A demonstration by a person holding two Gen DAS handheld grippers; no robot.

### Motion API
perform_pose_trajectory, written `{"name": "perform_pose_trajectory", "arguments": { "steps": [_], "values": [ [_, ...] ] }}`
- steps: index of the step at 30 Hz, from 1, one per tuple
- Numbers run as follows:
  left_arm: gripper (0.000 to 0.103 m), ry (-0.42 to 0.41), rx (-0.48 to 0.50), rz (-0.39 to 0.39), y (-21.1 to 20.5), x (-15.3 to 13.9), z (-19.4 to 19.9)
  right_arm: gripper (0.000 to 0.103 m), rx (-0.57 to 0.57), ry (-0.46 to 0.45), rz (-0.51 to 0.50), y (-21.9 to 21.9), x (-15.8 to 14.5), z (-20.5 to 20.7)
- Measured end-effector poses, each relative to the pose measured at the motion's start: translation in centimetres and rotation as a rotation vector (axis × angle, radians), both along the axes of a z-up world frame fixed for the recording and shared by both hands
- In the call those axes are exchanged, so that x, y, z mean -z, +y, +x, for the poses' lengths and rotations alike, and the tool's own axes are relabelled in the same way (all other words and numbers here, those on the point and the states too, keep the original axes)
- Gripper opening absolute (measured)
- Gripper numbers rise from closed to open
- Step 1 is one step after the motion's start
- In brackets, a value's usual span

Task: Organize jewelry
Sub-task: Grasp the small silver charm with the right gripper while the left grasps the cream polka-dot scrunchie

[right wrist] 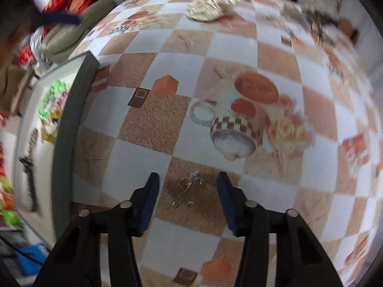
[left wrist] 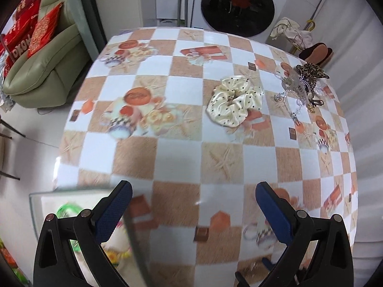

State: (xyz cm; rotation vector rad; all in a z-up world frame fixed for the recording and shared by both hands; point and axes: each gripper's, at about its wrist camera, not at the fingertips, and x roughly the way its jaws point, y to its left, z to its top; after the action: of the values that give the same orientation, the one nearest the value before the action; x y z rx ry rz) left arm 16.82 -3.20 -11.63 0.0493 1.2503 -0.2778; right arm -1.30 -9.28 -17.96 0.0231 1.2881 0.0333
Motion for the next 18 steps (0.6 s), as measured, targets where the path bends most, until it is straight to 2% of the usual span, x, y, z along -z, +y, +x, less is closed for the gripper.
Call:
{"name": "perform_pose_trajectory", "arguments": {
  "steps": [3, 7, 11, 18],
  "values": [
    [0.103, 0.007, 0.009, -0.009, -1.3, 0.9, 1.0, 0.032, -0.035, -0.037, -0.068, 0.3, 0.0, -0.5],
    [0.103, 0.016, 0.014, -0.023, -3.2, 2.1, 2.2, 0.016, -0.055, -0.049, -0.084, -0.5, -0.2, -0.6],
    [0.103, 0.007, 0.018, -0.022, -5.2, 2.9, 3.5, 0.016, -0.047, -0.049, -0.076, -1.7, -0.3, -0.4],
    [0.103, -0.031, 0.013, -0.008, -8.3, 4.3, 6.5, 0.016, 0.033, -0.036, -0.026, -5.1, -0.4, 0.6]
  ]
}}
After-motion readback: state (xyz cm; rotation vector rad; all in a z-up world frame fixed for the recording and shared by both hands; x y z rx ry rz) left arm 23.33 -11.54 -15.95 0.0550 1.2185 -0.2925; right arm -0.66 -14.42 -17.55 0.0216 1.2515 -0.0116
